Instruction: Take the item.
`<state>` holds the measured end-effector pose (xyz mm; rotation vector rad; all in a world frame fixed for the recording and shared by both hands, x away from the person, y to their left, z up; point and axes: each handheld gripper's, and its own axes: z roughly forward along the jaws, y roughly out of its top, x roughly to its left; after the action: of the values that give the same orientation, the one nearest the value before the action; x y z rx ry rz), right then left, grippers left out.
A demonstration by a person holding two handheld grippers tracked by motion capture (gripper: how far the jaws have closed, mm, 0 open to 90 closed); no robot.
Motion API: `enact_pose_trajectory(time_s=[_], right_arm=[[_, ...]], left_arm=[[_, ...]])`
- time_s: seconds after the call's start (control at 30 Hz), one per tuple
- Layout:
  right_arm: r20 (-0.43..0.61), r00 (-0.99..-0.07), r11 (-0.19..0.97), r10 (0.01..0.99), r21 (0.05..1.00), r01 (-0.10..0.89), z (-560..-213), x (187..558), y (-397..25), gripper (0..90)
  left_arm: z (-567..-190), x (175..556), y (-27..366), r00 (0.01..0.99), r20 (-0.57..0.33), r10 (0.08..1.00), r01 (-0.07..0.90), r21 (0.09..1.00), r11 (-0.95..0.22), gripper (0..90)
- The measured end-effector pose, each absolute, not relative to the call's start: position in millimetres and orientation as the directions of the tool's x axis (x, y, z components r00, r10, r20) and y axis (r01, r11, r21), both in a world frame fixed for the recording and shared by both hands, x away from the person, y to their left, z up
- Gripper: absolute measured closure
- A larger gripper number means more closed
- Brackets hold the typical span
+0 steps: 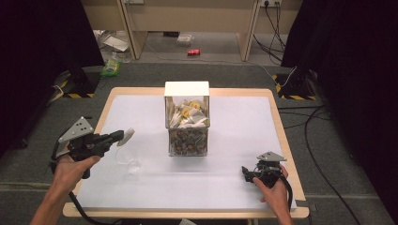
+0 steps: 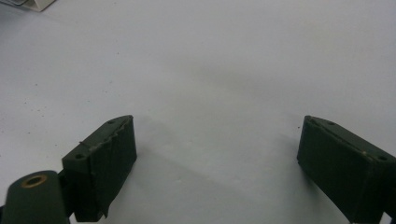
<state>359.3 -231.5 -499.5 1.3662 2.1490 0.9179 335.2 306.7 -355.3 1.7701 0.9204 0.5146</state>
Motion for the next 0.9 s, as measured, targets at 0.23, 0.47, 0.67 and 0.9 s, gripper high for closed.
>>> enact_pose_trajectory(time_s=[0.23,0.47,0.67,0.9], right_arm=[[-0.009,-0.422,0.297,0.907,0.725,0.621,-499,359,-232,12.4],[-0.009,-0.422,0.297,0.907,0.725,0.622,-499,359,-232,12.3],[-0.010,-0.422,0.297,0.906,0.725,0.621,-499,359,-232,12.4],[-0.009,-0.422,0.297,0.907,0.725,0.622,-499,359,-232,12.4]], left_arm=[[-372,333,312,0.597,-0.100,0.796,0.348,0.926,-0.145,89.4],[-389,327,313,0.584,-0.094,0.806,0.332,0.934,-0.132,89.4],[-399,324,311,0.568,-0.082,0.819,0.319,0.939,-0.127,89.4],[-413,323,308,0.556,-0.088,0.826,0.319,0.941,-0.114,89.4]])
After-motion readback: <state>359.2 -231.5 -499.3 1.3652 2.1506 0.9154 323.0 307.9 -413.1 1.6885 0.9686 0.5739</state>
